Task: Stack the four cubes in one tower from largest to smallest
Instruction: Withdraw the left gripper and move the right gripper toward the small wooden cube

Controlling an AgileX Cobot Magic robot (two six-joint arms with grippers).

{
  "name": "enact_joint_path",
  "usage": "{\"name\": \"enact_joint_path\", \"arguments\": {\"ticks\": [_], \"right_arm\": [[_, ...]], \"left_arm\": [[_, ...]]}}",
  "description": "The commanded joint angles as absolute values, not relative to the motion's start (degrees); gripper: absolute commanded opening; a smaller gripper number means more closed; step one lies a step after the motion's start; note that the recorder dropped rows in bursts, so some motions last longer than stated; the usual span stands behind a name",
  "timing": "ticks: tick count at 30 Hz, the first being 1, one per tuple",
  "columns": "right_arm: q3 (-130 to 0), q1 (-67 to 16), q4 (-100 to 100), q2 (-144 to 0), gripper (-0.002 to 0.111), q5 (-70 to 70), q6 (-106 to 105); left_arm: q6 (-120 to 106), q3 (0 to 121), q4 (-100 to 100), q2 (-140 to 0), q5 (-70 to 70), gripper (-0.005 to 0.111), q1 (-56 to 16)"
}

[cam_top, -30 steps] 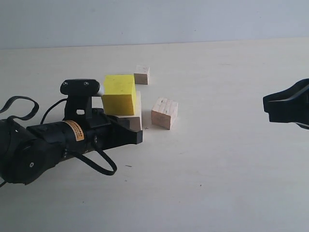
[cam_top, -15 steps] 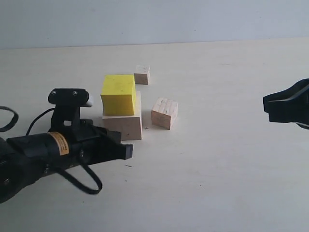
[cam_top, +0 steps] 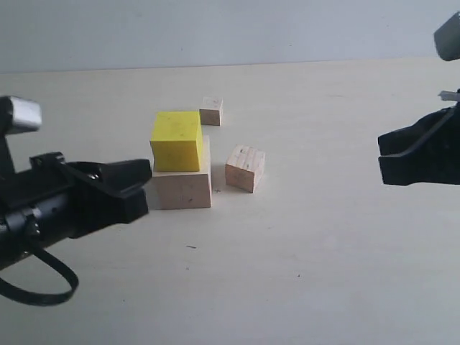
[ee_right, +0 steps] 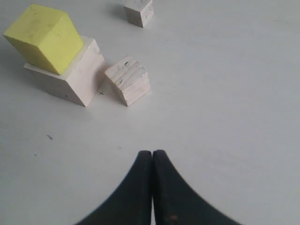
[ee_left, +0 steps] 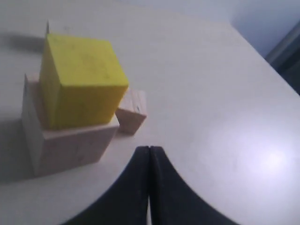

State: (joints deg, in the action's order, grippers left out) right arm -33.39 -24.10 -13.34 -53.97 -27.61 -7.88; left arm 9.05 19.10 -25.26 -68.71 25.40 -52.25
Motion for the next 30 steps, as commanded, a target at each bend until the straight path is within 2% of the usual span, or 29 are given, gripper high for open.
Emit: {"name": "enact_joint_path", "arguments": {"ticks": [1, 4, 7, 10, 12, 14, 17, 20, 23, 27, 29, 30], "right_arm": [[-33.91, -24.31, -12.9, -59.66, 0.0, -18.44, -11.49], [-35.59, -24.31, -12.9, -64.09, 0.0, -16.74, -13.36], [-40.01, -24.31, -13.02, -68.31, 0.0, -21.57, -13.91], [-50.16, -24.31, -12.89, -72.38, 0.0, -32.66, -18.5], [-56.67, -24.31, -12.89, -73.86, 0.0, -40.16, -19.72], [-61.99, -24.31, -12.89, -75.73, 0.0, -44.6, -23.12], [-65.8, -24.31, -13.3, -78.03, 0.0, -48.3, -26.42], [-66.09, -24.31, -13.42, -82.68, 0.0, -49.93, -32.28], [-66.09, -24.31, -16.13, -87.11, 0.0, -49.17, -35.17], [-66.09, -24.31, -27.31, -92.46, 0.001, -48.26, -56.5], [-66.09, -24.31, -30.44, -94.66, 0.005, -48.26, -64.01], [-66.09, -24.31, -31.52, -96.39, 0.012, -48.26, -67.46]], "left_arm": [[-8.0, 18.63, -40.53, -62.57, 25.79, 0.0, -52.44], [-21.17, 19.78, -49.59, -59.39, 24.84, 0.0, -50.49], [-36.38, 23.19, -57.59, -56.62, 20.9, 0.0, -46.81], [-56.81, 30.72, -70.31, -55.66, 9.2, 0.0, -37.37], [-60.27, 34.29, -72.58, -55.98, -0.61, 0.0, -30.5], [-60.27, 36.94, -70.89, -56.7, -8.34, 0.0, -23.81], [-60.16, 38.47, -67.77, -58.04, -9.95, 0.0, -18.57], [-52.83, 41.54, -56.53, -59.75, -17.37, 0.0, -12.54], [-40.44, 42.36, -43.12, -59.75, -19.11, 0.0, -11.35], [-33.77, 42.36, -36.12, -59.75, -23.62, 0.0, -11.35], [-33.77, 42.36, -36.12, -59.75, -25.91, 0.0, -11.35], [-33.77, 42.36, -36.12, -59.75, -27.28, 0.0, -11.35]]}}
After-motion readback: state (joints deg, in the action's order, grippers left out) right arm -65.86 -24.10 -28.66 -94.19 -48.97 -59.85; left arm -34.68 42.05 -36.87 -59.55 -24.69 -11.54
